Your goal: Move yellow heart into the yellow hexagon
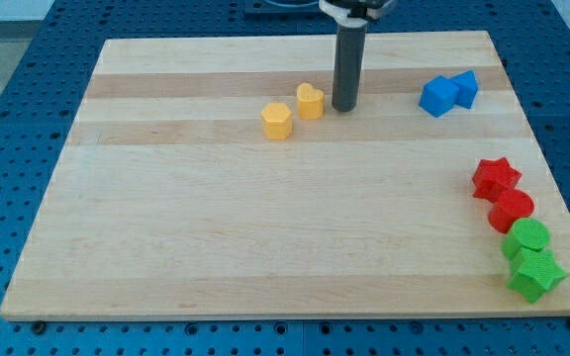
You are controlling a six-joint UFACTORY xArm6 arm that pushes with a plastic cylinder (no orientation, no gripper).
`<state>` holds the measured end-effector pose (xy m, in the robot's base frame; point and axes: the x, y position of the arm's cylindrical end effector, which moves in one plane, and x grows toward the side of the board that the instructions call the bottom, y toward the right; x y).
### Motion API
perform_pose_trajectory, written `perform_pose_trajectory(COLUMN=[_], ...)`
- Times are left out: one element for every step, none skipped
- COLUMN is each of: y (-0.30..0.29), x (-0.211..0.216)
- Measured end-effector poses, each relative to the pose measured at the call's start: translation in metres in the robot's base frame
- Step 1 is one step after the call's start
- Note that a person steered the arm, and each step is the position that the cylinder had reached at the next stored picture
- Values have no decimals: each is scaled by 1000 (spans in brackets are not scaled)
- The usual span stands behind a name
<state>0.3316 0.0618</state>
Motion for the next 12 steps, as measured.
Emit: perform_pose_trajectory(y=[-13, -35, -38, -24, 8, 3, -21, -48, -57, -43, -14, 60], x=[-12, -11, -11, -11, -1, 13, 13, 13, 13, -3, -61, -93])
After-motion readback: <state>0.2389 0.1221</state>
